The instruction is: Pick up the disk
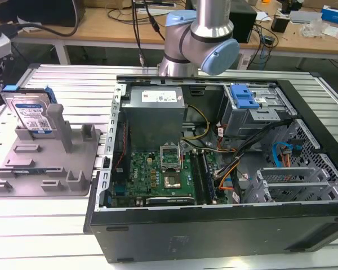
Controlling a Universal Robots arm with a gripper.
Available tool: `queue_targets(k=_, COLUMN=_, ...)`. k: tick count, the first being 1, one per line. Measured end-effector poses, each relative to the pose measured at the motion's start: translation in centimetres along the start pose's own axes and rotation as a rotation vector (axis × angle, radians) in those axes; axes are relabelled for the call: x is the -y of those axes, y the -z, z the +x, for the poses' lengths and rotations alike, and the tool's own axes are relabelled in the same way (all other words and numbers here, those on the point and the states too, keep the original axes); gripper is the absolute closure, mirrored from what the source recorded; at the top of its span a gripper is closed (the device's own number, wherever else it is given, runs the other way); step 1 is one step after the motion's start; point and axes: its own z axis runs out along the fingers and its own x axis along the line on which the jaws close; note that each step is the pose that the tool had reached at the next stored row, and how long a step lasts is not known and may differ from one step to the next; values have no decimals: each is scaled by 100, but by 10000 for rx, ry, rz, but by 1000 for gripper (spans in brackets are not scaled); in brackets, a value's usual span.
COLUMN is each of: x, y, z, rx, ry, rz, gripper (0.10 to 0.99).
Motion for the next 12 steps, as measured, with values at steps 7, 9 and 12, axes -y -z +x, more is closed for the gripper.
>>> queue_targets(k=7, x=0, y=0, z=0, rx=-63, ry=1612, rz=10, gripper=980)
queue_targets(k=9, x=0, y=0, z=0, rx=-80, ry=2053, rz=13, gripper=980)
queue_targets(k=12, x=0, y=0, z=0, rx=-119, ry=3033, rz=19, gripper=980)
